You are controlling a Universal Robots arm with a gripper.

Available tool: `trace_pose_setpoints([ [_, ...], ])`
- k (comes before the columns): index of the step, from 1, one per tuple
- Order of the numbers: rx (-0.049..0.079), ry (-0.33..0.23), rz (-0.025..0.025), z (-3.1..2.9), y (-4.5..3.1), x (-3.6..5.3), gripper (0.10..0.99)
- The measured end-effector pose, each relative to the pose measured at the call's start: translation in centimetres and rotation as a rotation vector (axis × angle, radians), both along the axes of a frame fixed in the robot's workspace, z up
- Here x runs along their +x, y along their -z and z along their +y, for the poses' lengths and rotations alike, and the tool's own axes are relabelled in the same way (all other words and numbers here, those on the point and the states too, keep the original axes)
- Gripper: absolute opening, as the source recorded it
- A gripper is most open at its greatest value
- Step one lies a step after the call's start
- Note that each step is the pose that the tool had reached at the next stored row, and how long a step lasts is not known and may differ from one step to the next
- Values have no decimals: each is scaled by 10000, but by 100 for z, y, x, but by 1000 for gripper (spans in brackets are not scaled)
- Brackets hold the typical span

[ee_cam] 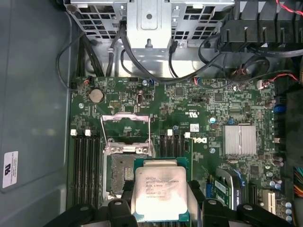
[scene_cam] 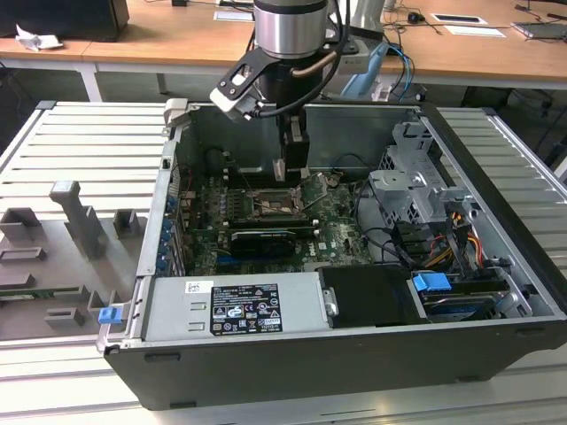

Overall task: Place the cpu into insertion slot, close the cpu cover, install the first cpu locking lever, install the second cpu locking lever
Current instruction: 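Place the cpu into insertion slot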

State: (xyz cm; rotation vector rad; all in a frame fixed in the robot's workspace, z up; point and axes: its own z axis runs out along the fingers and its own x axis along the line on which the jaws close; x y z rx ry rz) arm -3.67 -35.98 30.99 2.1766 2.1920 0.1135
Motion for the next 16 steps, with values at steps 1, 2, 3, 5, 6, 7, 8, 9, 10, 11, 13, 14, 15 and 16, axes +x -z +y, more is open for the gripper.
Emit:
trace_pose_setpoints([
  [1, 1, -1, 0, 0, 10, 0, 525],
  [2, 2, -1, 3, 0, 20, 0, 525],
  [3, 1, -1, 9, 0, 26, 0, 525],
  [5, 6, -1, 15, 0, 34, 0, 525],
  [6, 5, -1, 16, 0, 38, 0, 525],
  [7, 7, -1, 16, 0, 45, 0, 525],
  [8, 7, -1, 16, 0, 55, 0, 525],
  [9, 8, -1, 16, 0, 65, 0, 525],
  [10, 7, -2, 17, 0, 77, 0, 525],
  [11, 7, -3, 17, 0, 89, 0, 525],
  [13, 6, -5, 17, 1, 106, 1, 525],
  [14, 6, -4, 16, 1, 122, 1, 525],
  [15, 6, -5, 16, 1, 130, 1, 525],
  [16, 2, -5, 17, 1, 143, 1, 525],
])
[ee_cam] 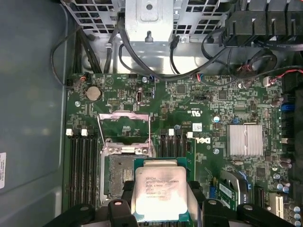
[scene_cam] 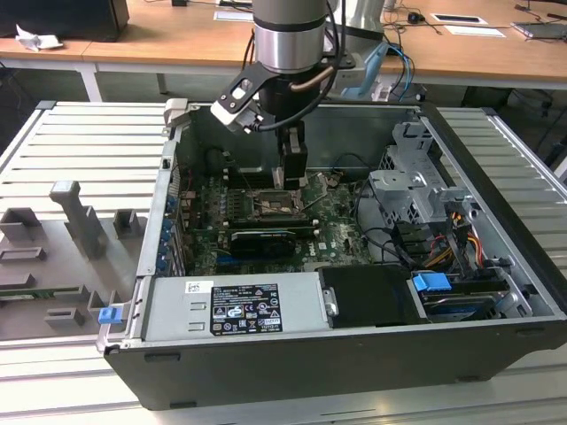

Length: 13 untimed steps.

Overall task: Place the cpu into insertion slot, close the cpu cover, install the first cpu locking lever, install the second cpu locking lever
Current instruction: 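Place the cpu into insertion slot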

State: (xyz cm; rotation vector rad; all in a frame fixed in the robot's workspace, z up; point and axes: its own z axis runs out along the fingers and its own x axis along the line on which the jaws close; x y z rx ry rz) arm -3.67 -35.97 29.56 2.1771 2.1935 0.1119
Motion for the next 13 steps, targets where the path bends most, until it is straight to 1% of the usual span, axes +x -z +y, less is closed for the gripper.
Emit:
trace_pose_setpoints([
  [3, -1, 1, 1, 0, 32, 0, 525],
  [4, 0, 1, 1, 0, 54, -1, 525],
  [9, 0, 1, 1, 0, 118, -33, 525],
  [11, 0, -1, 2, 0, 132, -33, 525],
  [13, -1, 1, 4, 0, 164, -35, 525],
])
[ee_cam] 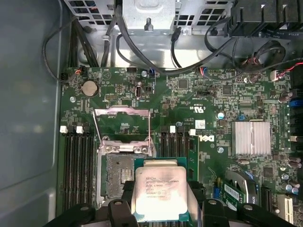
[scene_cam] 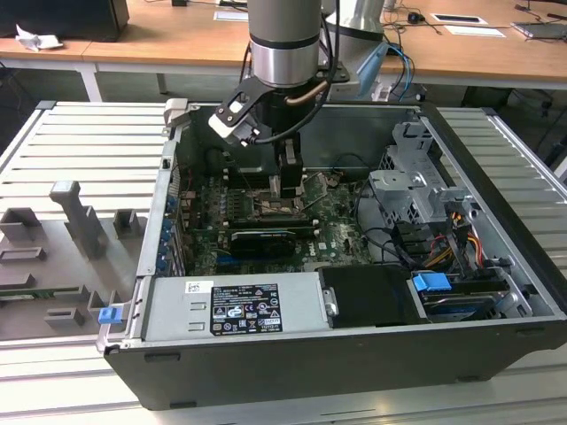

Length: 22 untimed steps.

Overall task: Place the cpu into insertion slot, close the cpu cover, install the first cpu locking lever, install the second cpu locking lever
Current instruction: 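Place the cpu into insertion slot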

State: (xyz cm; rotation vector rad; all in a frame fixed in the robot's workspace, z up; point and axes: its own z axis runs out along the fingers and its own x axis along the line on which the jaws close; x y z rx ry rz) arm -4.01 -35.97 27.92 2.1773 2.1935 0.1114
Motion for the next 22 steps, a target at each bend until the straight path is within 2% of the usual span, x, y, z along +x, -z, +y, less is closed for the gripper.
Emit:
trace_pose_setpoints([
  [4, -14, 1, 0, 0, 46, -6, 525],
  [6, -48, 0, 0, 0, 107, -13, 525],
  [12, -49, -17, -1, 4, 224, -20, 525],
  [22, -50, -1, -1, 76, 251, -37, 525],
])
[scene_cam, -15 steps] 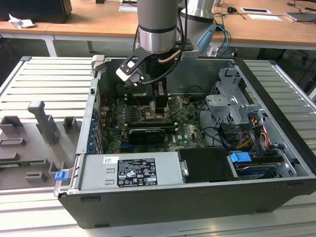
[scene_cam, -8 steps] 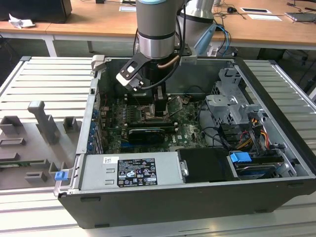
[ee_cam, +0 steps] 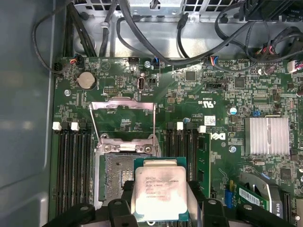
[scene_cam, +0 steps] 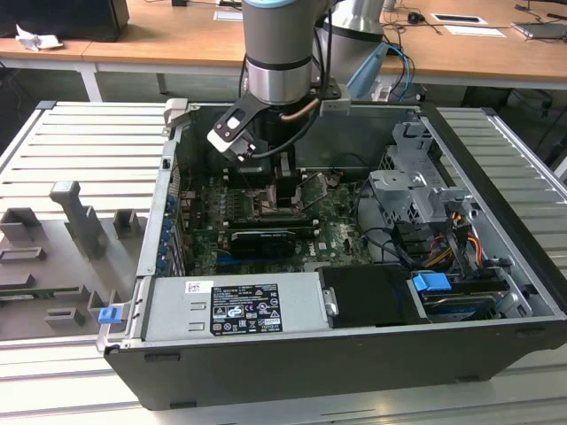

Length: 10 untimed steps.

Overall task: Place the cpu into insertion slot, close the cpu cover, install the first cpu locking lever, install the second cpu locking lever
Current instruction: 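Place the cpu into insertion slot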

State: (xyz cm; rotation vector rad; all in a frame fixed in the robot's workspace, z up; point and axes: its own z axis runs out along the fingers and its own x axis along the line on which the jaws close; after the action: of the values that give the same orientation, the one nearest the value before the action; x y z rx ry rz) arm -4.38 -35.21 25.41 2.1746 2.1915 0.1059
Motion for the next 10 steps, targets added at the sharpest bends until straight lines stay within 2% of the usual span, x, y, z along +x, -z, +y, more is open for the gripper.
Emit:
trace_pose_setpoints([
  [10, -1, 7, 1, 40, 14, -11, 525],
])
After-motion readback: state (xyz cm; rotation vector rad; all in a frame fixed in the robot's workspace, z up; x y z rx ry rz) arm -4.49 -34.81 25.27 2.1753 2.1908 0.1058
